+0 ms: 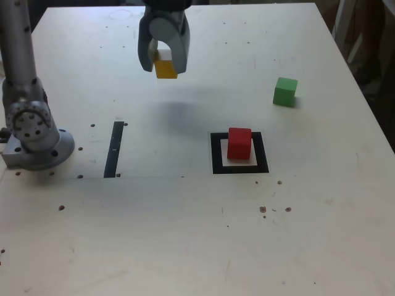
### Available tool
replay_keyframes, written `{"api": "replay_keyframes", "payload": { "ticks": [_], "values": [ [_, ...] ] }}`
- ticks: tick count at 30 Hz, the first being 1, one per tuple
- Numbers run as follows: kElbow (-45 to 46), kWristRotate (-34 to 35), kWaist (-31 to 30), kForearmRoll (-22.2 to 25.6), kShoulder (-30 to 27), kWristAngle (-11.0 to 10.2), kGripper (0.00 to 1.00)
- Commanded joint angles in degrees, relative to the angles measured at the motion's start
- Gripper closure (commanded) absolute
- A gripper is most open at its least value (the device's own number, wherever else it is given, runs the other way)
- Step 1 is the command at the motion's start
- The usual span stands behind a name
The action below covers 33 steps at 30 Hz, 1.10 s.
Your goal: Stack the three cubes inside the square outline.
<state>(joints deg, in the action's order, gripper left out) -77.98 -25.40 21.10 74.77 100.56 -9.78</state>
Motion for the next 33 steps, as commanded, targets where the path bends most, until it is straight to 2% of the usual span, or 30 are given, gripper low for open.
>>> {"api": "replay_keyframes", "payload": {
  "ticks": [1, 10, 18, 33],
  "values": [
    [-1.4, 1.4, -2.1, 1.1, 0.1, 0.1, 0.71],
    [-7.9, 9.0, -12.0, 6.0, 2.0, 1.4, 0.71],
    [-14.0, 13.6, -19.0, 9.4, 4.8, 1.6, 0.71],
    [-21.6, 16.1, -24.5, 10.6, 12.7, 2.8, 0.71]
  ]
}}
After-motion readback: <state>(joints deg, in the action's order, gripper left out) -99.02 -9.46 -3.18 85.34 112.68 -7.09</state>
